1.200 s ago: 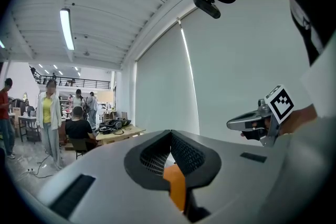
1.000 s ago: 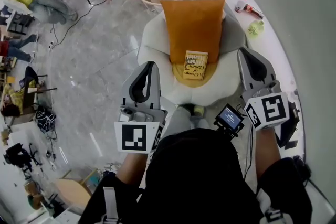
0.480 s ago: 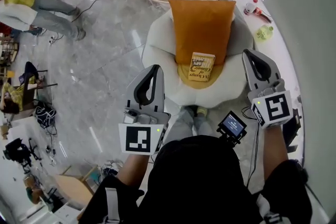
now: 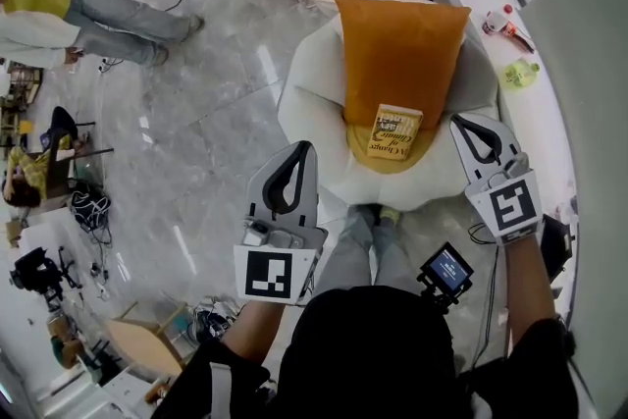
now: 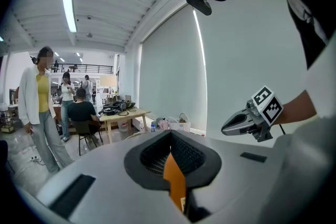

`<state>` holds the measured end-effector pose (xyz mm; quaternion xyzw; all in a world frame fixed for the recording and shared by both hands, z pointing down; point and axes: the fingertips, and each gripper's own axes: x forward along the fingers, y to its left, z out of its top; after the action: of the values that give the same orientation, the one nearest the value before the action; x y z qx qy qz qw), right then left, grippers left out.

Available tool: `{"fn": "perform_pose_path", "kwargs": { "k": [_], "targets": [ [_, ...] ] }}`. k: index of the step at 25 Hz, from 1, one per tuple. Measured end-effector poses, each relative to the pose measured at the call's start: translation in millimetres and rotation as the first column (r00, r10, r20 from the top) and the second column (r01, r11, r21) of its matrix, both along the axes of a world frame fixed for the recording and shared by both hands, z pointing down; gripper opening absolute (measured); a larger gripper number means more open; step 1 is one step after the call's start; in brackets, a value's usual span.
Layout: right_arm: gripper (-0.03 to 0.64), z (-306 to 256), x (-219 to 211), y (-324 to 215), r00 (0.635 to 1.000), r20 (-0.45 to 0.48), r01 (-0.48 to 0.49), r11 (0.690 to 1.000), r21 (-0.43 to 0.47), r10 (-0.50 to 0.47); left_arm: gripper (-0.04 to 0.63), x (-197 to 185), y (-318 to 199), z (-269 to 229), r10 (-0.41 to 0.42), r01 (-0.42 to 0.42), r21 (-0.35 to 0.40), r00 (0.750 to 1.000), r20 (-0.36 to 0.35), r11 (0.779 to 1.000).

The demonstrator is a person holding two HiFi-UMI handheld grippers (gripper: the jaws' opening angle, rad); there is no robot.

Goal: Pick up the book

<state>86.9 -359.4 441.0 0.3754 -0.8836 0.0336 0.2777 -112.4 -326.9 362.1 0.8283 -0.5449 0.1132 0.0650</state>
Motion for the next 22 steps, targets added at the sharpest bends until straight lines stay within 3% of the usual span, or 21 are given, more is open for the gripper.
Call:
{"fn": "perform_pose_path", "kwargs": {
  "k": [18,22],
  "targets": [
    [0.009,172,-39,-25,0.987,-0.118,0.084,0.969,-0.231,-0.113,0.011,-24,-23,114,-0.004,0.004,-0.125,1.0,0.0,0.992],
    [0.04,204,-43,-32,0.983,-0.131,0.088,0.96,-0.265,-0.126,0.011,-32,-30,130,-0.007,0.009,-0.137,1.0,0.012,0.991]
  ]
}}
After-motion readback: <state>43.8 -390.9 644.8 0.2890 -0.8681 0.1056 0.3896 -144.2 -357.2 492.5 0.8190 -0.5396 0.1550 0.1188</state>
